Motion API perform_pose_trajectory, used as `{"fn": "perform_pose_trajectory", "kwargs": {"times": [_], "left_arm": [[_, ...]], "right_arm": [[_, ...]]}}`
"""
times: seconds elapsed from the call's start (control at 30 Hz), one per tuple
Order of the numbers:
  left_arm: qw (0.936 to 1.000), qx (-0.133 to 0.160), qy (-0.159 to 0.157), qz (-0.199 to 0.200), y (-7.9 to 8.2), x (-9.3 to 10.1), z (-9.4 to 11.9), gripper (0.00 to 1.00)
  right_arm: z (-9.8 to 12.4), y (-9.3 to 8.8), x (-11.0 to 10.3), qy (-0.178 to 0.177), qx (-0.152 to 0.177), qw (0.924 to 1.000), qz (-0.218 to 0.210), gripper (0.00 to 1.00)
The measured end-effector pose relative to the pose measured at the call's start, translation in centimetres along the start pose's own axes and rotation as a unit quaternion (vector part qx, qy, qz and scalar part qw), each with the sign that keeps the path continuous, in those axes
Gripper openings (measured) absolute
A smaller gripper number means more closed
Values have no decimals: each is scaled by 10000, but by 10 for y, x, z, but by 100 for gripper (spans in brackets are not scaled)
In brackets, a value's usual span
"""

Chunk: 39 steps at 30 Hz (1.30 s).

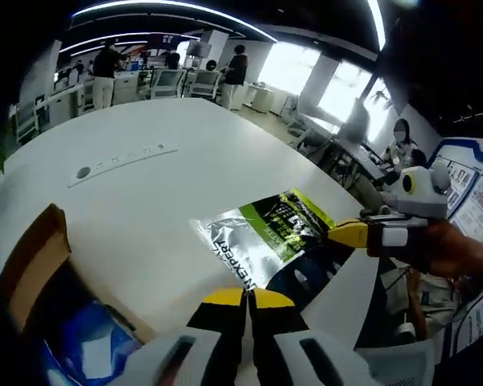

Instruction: Operate the shoe box by opening the lid, removing the specified soft item, and placing it in the target area until the item is outside and the box remains undamaged.

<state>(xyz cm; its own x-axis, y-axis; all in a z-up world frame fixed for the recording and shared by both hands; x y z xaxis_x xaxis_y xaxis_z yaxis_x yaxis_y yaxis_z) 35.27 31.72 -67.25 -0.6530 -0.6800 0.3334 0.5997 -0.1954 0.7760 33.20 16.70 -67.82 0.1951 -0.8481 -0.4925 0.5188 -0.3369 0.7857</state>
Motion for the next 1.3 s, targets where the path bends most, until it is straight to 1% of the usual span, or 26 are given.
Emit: {"fn": "perform_pose_trajectory", "kwargs": {"times": [0.27,0.37,0.43,0.63,0.67,0.77,0.87,1.03,1.17,1.3], "left_arm": [[9997,-207,46,-102,-1,-11,-22,1],[9995,-295,93,-116,-3,-13,-27,1],[9993,-336,129,-119,-3,-20,-36,1],[9984,-502,157,-203,-6,-23,-49,1],[9982,-533,167,-228,-7,-23,-50,1],[9961,-715,205,-475,-12,-23,-55,2],[9950,-816,246,-512,-18,-24,-59,2],[9941,-955,274,-436,-26,-26,-63,2],[9920,-1094,333,-542,-29,-26,-64,2],[9884,-1306,390,-674,-34,-27,-66,2]], "right_arm": [[-15,-2,18,-21,-184,9998,1,0],[-19,-1,21,2,-224,9997,-7,0],[-24,-1,25,-8,-269,9996,13,0],[-32,-3,36,-34,-407,9992,2,0],[-33,-4,37,-32,-434,9991,4,0],[-38,-10,42,-36,-564,9984,42,0],[-41,-14,45,-61,-651,9978,74,0],[-47,-20,51,-70,-786,9969,72,0],[-51,-27,53,-76,-916,9957,93,0],[-55,-34,56,-98,-1019,9947,95,0]]}}
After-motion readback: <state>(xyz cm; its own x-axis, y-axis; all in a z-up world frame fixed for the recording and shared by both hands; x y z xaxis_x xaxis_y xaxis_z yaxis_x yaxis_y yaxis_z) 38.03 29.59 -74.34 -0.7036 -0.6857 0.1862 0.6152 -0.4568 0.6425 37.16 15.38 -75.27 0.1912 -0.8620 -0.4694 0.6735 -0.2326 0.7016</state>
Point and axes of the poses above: the point that each gripper's makers call its tool centre point, and the gripper's own axes: z roughly backward along the fingers, x roughly to its right, y roughly out of its top, the point moved 3 cm from there along z, roughly backward along the fingers, and after that the axes turned 11 degrees about x, right-handed, at the moved point
